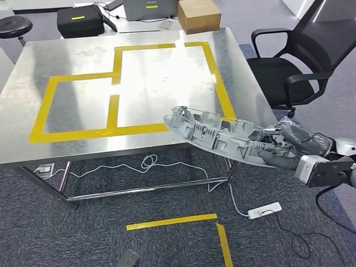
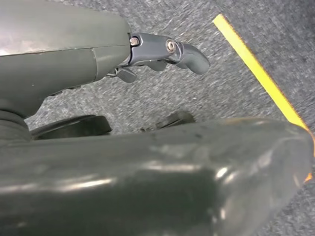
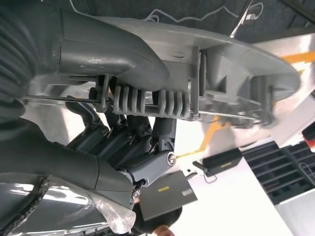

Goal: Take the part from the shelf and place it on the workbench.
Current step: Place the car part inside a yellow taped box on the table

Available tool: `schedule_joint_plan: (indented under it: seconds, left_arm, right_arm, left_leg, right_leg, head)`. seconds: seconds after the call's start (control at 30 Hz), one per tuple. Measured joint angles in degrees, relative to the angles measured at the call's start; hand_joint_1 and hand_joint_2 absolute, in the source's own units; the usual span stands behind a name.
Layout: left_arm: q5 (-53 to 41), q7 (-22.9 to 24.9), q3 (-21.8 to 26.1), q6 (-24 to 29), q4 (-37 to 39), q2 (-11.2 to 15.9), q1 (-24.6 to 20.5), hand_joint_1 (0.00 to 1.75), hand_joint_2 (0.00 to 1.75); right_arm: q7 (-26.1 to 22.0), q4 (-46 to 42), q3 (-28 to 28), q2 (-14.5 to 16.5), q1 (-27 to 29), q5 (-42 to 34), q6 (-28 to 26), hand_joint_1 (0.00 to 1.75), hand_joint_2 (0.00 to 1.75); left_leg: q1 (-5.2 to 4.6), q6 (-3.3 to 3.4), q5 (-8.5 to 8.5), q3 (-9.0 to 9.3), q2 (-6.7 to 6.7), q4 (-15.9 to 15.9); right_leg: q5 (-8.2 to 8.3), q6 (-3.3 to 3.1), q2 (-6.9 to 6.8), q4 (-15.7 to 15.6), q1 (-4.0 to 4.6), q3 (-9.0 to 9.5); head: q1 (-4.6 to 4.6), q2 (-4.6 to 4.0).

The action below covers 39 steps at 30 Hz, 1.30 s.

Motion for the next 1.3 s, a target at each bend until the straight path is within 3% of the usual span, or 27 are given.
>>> schedule_joint_plan:
  seconds: [0.07, 0.1, 0.13, 0.17, 0.23, 0.3, 0.4, 0.47, 0.57, 0.8, 1.07, 1.3]
  left_arm:
    - [0.4, -0.4, 0.0, 0.1, 0.0, 0.0, -0.1, 0.0, 0.0]
    - [0.7, -0.8, 0.0, 0.1, 0.0, -0.1, -0.1, 0.0, 0.0]
    - [1.2, -1.1, 0.0, 0.0, 0.0, -0.1, -0.1, 0.0, 0.0]
    - [1.7, -1.6, 0.1, -0.1, 0.0, -0.1, 0.0, 0.0, 0.0]
    - [2.6, -2.5, 0.3, -0.4, 0.0, -0.1, 0.1, 0.0, 0.0]
    - [2.8, -3.1, 0.5, -0.5, 0.0, -0.1, 0.2, 0.0, 0.0]
    - [2.5, -3.2, 0.6, -0.2, 0.0, -0.1, 0.3, 0.0, 0.0]
    - [2.6, -3.0, 0.6, 0.2, 0.0, -0.1, 0.3, 0.0, 0.0]
    - [2.7, -2.3, 0.7, 0.6, 0.0, -0.1, 0.2, 0.0, 0.0]
    - [2.5, -2.1, 0.8, 1.1, 0.0, -0.1, 0.3, 0.0, 0.0]
    - [3.0, -3.4, 0.9, 0.1, 0.0, -0.1, 0.7, 0.0, 0.0]
    - [2.7, -4.4, 1.0, -1.1, 0.0, 0.0, 1.0, 0.0, 0.0]
  right_arm:
    - [-0.1, -0.2, -0.2, -0.1, -0.1, -0.3, -0.1, 1.75, 1.75]
    - [-0.1, -0.3, -0.3, -0.3, 0.2, -0.5, -0.1, 1.75, 1.75]
    - [0.0, -0.5, -0.5, -0.5, 0.6, -0.6, -0.2, 1.75, 1.75]
    - [0.2, -0.8, -0.7, -0.8, 1.1, -0.7, -0.3, 1.75, 1.75]
    - [0.5, -1.5, -1.4, -1.6, 2.0, -0.9, -0.4, 1.75, 1.75]
    - [0.7, -2.3, -2.1, -2.2, 2.8, -1.2, -0.5, 1.75, 1.75]
    - [0.9, -3.5, -3.0, -2.6, 3.5, -1.6, -0.7, 1.75, 1.75]
    - [1.0, -4.0, -3.5, -2.9, 3.8, -1.7, -0.7, 1.75, 1.75]
    - [1.1, -4.6, -4.2, -3.3, 4.2, -1.8, -0.7, 1.75, 1.75]
    - [1.3, -6.3, -5.4, -4.3, 5.9, -1.9, -0.6, 1.75, 1.75]
    - [2.2, -8.9, -8.0, -6.6, 7.5, -3.8, -0.1, 1.75, 1.75]
    - [2.6, -10.0, -9.7, -8.0, 7.5, -5.5, 1.1, 1.75, 1.75]
  left_leg:
    - [0.04, 0.18, -0.65, 0.36, 0.02, -0.1]
    - [0.04, 0.14, -0.96, 0.48, -0.03, -0.1]
    - [0.04, 0.08, -1.25, 0.69, -0.14, 0.0]
    - [0.05, -0.02, -1.54, 1.01, -0.3, 0.0]
    - [0.08, -0.37, -2.14, 1.81, -0.62, 0.2]
    - [-0.07, -0.9, -2.58, 2.04, -0.76, 0.6]
    - [-0.3, -0.75, -2.72, 1.9, -0.66, 0.9]
    - [-0.32, -0.36, -2.7, 2.09, -0.56, 0.9]
    - [-0.29, -0.41, -2.68, 2.3, -0.52, 0.6]
    - [-0.09, -1.29, -2.86, 2.37, -0.51, 0.5]
    - [-0.18, -1.56, -3.09, 2.32, -0.52, 0.5]
    - [-0.42, -1.0, -3.65, 2.35, -0.51, 1.1]
  right_leg:
    - [-2.48, 0.16, -0.07, 8.9, 0.13, -6.44]
    - [-2.87, 0.28, -0.07, 12.4, 0.14, -9.62]
    - [-1.97, 0.37, -0.08, 14.0, 0.15, -11.89]
    - [0.26, 0.39, -0.1, 13.2, 0.15, -12.94]
    - [6.28, 0.25, -0.3, 6.7, 0.19, -12.18]
    - [9.34, -0.23, -0.44, 1.4, 0.41, -10.53]
    - [9.54, -0.76, -0.2, 0.5, 0.58, -10.08]
    - [9.5, -0.84, -0.07, 0.4, 0.63, -10.01]
    - [9.38, -1.03, -0.04, 0.4, 0.71, -9.93]
    - [9.13, -1.43, -0.17, 0.5, 0.84, -9.85]
    - [9.07, -1.4, -0.17, 0.3, 0.73, -9.74]
    - [8.9, -0.9, -0.17, 0.0, 0.54, -9.31]
  head:
    - [0.09, 0.0]
    - [0.06, 0.0]
    - [0.08, 0.0]
    - [0.09, 0.0]
    - [0.1, 0.0]
    - [0.07, 0.0]
    - [-0.08, 0.0]
    - [-0.09, 0.0]
    - [-0.09, 0.0]
    - [-0.07, 0.0]
    - [-0.04, 0.0]
    - [-0.06, 0.0]
